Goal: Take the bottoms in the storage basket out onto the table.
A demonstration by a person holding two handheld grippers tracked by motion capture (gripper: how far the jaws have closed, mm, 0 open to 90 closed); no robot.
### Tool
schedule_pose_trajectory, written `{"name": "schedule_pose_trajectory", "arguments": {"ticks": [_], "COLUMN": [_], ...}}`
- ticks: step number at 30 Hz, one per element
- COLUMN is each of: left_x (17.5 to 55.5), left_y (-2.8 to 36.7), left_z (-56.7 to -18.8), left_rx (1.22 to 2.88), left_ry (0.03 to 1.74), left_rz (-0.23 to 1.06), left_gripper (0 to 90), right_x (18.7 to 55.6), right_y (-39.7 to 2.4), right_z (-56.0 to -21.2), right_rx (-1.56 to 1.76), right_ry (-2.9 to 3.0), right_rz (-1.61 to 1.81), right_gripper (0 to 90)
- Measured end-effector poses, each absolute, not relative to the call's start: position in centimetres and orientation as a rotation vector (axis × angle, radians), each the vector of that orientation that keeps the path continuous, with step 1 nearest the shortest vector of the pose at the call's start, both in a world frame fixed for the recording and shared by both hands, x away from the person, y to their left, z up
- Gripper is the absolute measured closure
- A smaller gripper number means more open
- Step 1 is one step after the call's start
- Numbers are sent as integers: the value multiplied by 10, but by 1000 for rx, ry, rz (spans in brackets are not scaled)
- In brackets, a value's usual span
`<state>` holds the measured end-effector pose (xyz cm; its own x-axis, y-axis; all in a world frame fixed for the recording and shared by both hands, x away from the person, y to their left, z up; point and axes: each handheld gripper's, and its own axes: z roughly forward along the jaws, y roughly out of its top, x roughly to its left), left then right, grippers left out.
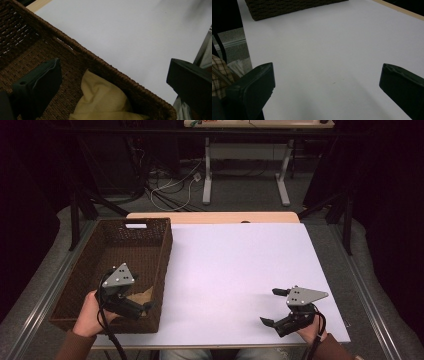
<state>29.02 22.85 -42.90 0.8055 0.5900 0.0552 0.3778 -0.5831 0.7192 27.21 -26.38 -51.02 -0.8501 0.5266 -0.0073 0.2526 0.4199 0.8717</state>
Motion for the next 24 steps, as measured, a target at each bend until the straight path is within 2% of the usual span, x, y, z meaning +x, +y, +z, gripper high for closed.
{"name": "schedule_pose_trajectory", "arguments": {"ticks": [24], "left_x": [320], "left_y": [234], "left_z": [-414], "left_rx": [2480], "left_ry": [691], "left_rz": [347], "left_gripper": [0], "right_x": [271], "right_y": [-263], "right_z": [-513], "right_rx": [687], "right_ry": [2415], "right_rz": [1388], "right_gripper": [0]}}
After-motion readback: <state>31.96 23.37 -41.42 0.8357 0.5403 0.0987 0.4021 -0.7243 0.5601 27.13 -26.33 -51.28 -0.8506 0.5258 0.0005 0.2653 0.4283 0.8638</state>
